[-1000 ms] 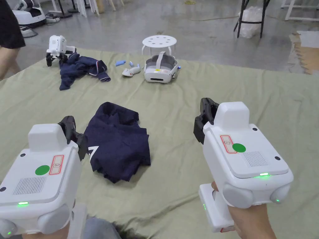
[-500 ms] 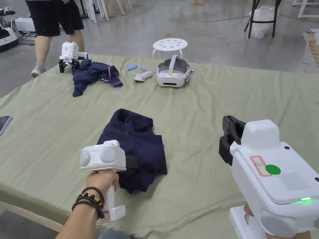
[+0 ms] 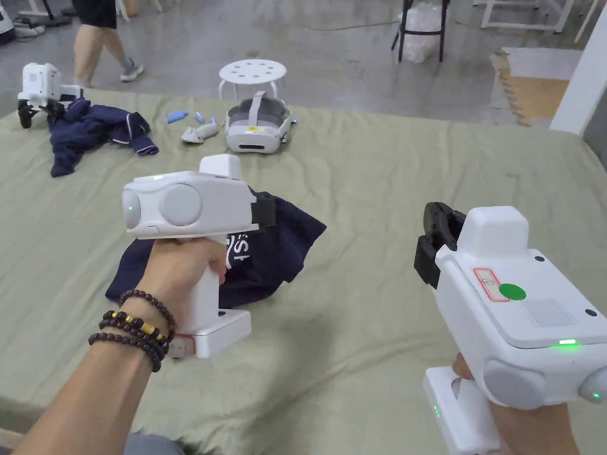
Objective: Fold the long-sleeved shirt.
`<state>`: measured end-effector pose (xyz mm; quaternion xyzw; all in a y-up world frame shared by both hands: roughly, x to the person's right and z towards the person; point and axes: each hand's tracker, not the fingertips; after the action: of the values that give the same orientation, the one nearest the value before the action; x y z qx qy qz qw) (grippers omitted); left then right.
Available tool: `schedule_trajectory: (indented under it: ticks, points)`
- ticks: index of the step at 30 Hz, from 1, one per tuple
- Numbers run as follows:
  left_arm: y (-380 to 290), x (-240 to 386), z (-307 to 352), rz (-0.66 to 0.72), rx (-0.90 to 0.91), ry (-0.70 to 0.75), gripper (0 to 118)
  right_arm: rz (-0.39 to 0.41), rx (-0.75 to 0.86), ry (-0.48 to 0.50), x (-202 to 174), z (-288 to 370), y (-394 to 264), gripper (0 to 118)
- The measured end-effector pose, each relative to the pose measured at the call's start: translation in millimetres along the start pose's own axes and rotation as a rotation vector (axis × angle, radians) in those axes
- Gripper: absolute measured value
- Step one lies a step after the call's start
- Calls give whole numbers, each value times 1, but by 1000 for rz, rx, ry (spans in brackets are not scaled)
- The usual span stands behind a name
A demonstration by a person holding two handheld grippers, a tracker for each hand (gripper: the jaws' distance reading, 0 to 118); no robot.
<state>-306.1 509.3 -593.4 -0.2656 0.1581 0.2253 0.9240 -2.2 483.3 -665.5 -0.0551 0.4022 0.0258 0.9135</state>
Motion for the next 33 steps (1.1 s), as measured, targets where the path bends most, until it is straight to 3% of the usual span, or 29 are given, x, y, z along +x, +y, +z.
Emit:
schedule_trajectory:
  ticks: [4, 9, 11, 14, 15, 18, 19, 22, 27, 29, 30, 31, 33]
  points:
    - [-9, 104, -50, -81, -28, -250, 14, -16, 19, -128, 49, 27, 6, 2]
    - [-79, 212, -134, -35, -215, -521, 14, -29, 20, -300, 106, 65, 9, 2]
    - [-118, 242, -165, 36, -353, -557, 14, -42, 13, -362, 124, 77, 9, 2]
    - [-164, 257, -191, -25, -434, -472, 15, -58, 3, -392, 140, 91, 5, 2]
    - [-171, 261, -189, -36, -411, -438, 22, -56, -2, -399, 142, 94, 4, 2]
    - [-161, 244, -172, -51, -292, -411, 102, -34, -30, -395, 144, 96, -1, 2]
    - [-144, 233, -160, -57, -252, -403, 109, -30, -48, -388, 143, 96, -1, 2]
    - [-110, 219, -136, -113, -111, -355, 105, -43, -124, -348, 138, 90, -1, 2]
    - [-106, 133, -24, -215, 97, -135, 97, -23, -127, -289, 123, 78, -9, 2]
    - [-119, 114, 3, -226, 109, -44, 69, -39, -134, -275, 121, 72, -12, 2]
    - [-127, 104, 16, -211, 118, -19, 42, -47, -138, -270, 119, 70, -13, 2]
    - [-133, 90, 22, -186, 128, 5, 6, -52, -144, -264, 118, 69, -13, 2]
    - [-144, 76, 35, -128, 168, 73, 4, -55, -150, -249, 117, 67, -15, 2]
